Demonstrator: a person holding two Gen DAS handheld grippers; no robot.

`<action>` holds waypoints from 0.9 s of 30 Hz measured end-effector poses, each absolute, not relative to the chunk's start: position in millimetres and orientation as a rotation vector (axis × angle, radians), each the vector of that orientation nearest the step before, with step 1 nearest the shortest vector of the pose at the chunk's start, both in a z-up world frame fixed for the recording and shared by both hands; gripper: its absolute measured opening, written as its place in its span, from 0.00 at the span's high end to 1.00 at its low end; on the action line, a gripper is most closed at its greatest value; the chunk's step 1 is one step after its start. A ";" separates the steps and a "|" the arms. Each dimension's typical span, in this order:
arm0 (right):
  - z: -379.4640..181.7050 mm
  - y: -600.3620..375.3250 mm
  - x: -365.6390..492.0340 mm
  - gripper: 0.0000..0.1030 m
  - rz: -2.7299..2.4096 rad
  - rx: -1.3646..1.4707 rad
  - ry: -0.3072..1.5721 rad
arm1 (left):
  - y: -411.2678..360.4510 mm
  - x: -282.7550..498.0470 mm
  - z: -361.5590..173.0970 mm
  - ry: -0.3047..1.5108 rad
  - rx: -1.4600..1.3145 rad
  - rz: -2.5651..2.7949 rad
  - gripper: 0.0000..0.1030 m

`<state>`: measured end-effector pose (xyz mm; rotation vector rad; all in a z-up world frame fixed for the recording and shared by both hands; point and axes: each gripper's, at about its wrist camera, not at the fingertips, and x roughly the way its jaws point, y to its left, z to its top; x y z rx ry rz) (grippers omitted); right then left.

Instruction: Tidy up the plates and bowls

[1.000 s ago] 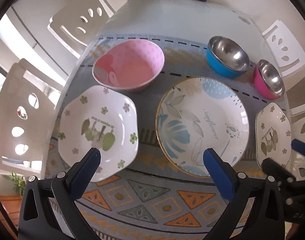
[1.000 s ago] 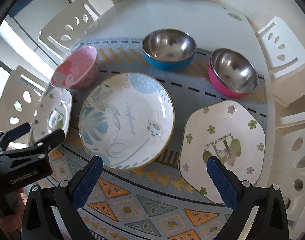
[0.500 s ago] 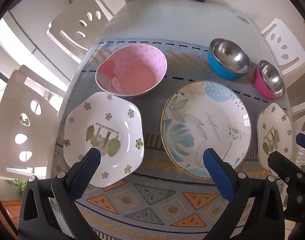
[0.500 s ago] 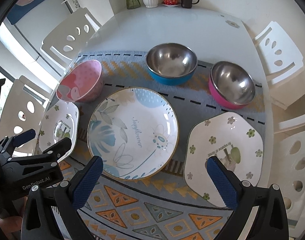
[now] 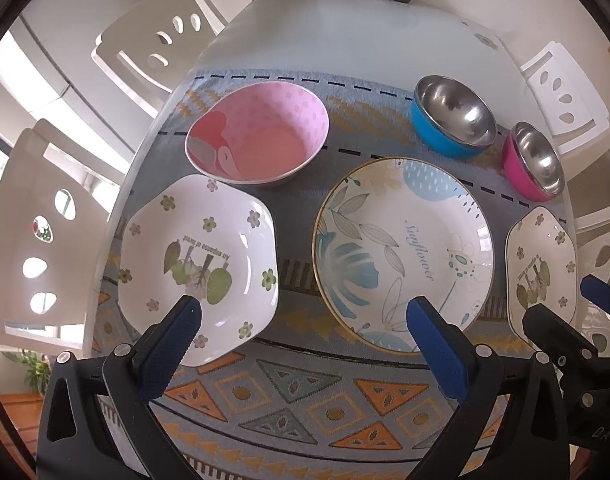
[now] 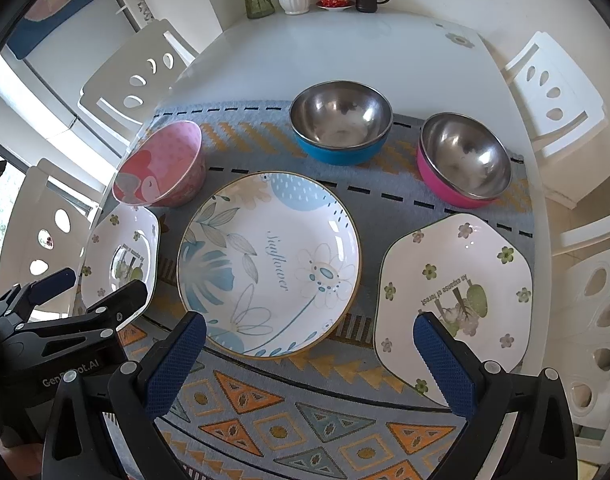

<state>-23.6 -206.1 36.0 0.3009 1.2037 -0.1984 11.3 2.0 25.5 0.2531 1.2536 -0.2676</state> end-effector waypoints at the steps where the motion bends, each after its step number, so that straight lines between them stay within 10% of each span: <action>1: 36.0 -207.3 -23.3 0.00 -0.199 0.300 1.205 | 2.0 11.2 25.5 1.254 0.254 -0.267 0.01; 27: 33.4 -209.5 -19.2 0.00 -0.189 0.283 1.220 | 2.9 12.8 20.1 1.271 0.236 -0.248 0.01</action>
